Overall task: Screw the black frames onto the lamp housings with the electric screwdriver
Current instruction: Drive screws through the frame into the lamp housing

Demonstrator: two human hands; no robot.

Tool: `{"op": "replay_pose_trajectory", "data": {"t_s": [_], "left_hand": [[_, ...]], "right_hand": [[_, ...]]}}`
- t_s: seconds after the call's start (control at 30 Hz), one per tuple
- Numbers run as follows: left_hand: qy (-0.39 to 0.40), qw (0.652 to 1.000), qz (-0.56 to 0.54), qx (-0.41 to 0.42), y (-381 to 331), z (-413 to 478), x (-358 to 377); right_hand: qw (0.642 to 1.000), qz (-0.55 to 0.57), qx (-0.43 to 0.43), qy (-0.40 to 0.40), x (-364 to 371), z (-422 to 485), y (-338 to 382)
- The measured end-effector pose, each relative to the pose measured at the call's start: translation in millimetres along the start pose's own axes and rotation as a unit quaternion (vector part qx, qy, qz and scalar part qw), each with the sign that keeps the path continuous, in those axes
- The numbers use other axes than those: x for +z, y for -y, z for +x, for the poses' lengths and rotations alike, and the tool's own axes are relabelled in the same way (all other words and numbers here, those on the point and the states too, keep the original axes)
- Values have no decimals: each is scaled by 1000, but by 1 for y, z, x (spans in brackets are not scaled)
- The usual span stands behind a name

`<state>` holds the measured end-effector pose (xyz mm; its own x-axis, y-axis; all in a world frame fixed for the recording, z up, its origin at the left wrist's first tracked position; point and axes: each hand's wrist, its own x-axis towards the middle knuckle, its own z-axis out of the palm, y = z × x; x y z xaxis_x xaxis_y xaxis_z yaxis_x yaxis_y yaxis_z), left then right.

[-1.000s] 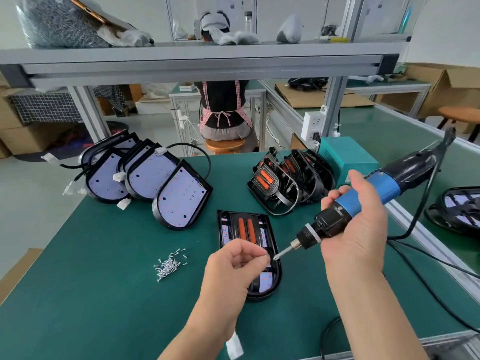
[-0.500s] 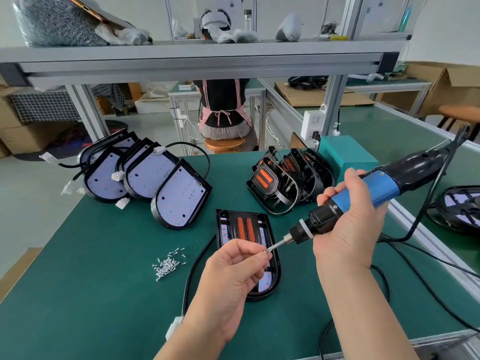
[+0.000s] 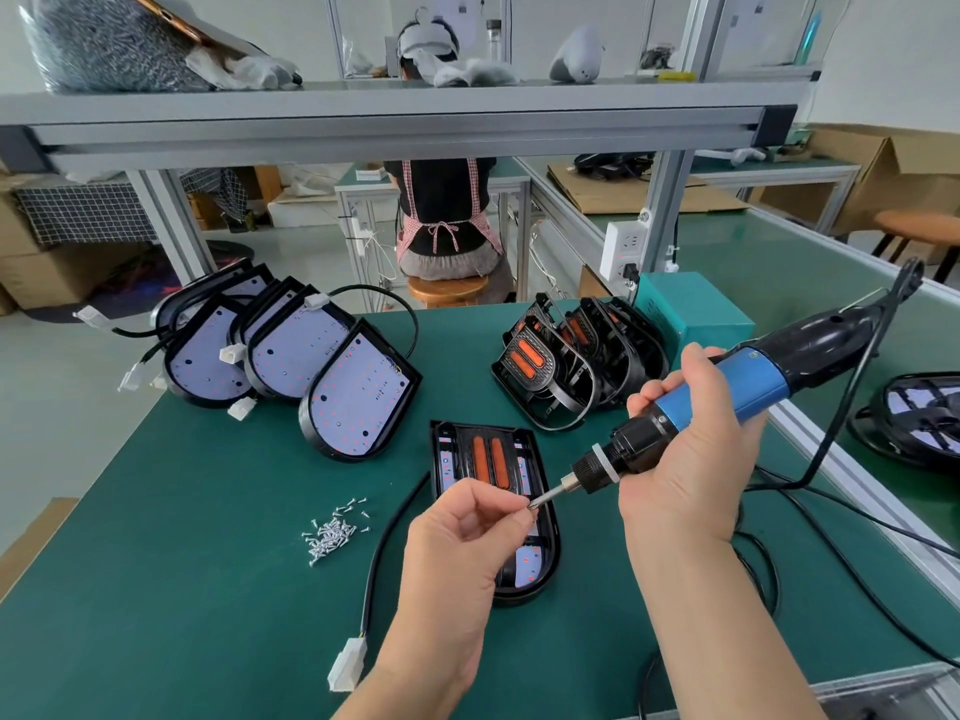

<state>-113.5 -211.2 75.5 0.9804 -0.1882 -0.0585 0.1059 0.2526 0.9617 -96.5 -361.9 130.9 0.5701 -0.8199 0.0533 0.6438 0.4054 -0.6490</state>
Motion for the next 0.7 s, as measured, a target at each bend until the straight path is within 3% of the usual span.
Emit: {"op": "replay_pose_trajectory", "data": {"t_s": [0.13, 0.3, 0.43, 0.6, 0.7], "left_hand": [[-39, 996, 42, 62, 4, -4, 5], [-59, 996, 19, 68, 2, -1, 9], [-54, 998, -28, 12, 1, -3, 8], [-7, 993, -61, -101, -1, 2, 2], [2, 990, -93, -109, -4, 0, 3]], "right_hand": [[1000, -7, -2, -12, 3, 0, 0], [998, 17, 39, -49, 0, 4, -3], [996, 29, 67, -49, -6, 7, -7], [996, 40, 49, 62, -11, 6, -6], [995, 44, 37, 82, -8, 5, -4]]}}
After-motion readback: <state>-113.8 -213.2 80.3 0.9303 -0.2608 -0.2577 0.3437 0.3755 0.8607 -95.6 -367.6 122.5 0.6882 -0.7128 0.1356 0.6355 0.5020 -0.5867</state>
